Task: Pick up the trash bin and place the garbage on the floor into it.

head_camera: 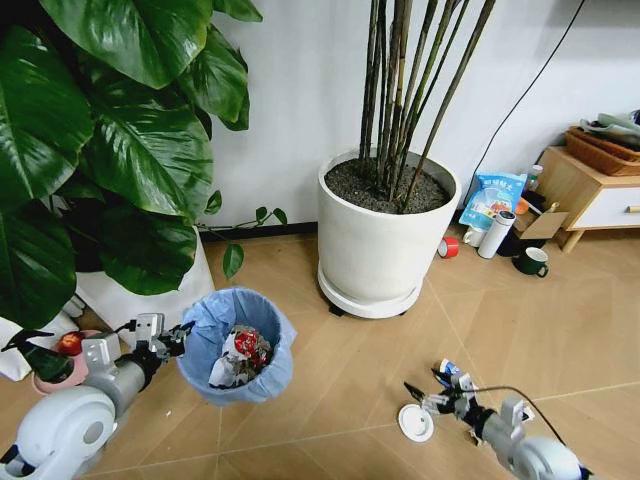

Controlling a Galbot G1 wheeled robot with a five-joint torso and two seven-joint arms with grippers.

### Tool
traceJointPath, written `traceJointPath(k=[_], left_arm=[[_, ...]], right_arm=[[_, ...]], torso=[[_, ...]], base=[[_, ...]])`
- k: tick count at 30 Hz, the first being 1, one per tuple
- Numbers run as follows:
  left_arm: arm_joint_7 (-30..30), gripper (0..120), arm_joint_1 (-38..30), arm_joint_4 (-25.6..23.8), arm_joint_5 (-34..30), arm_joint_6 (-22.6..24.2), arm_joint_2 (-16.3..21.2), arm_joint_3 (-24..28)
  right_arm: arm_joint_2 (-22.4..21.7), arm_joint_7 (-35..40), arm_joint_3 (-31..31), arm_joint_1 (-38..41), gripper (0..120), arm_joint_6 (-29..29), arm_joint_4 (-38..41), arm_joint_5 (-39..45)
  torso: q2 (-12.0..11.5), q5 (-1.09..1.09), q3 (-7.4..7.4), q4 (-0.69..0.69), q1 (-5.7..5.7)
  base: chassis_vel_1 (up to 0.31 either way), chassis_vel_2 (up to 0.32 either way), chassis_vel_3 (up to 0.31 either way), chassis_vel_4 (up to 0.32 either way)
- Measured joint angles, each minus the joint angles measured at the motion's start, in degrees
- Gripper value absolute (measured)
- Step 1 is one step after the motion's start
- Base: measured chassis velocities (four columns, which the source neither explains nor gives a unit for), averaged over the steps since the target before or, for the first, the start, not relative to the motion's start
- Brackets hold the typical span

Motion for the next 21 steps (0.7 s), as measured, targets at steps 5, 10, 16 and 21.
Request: traceJointPath(k=[5,10,16,21], left_arm=[[-0.1,0,0.5,-0.7,0.1,0.0,-0.2,-0.3],[-0.1,0,0.8,-1.1,0.1,0.1,-0.2,-0.5],[-0.3,0,0.9,-1.5,0.2,0.2,-0.6,-0.5],[-0.3,0,1.0,-1.7,0.0,0.2,-0.4,-0.9]], right_arm=[[1.8,0.1,3.7,-4.0,100,1.1,-1.1,-4.2],[3.2,1.7,5.6,-5.9,100,1.4,-2.0,-6.7],[5.1,4.5,5.2,-5.7,100,1.1,-3.6,-7.3],[6.0,4.9,3.0,-3.3,100,0.9,-7.2,-7.3]], torso=[[0.0,-0.03,0.00,0.00,0.00],[0.0,-0.03,0.00,-0.01,0.00],[0.0,-0.02,0.00,0.00,0.00],[0.0,-0.02,0.01,0.00,0.01]], base=[[0.000,0.000,0.000,0.000],[0.000,0.000,0.000,0.000],[0.000,0.000,0.000,0.000],[0.000,0.000,0.000,0.000]])
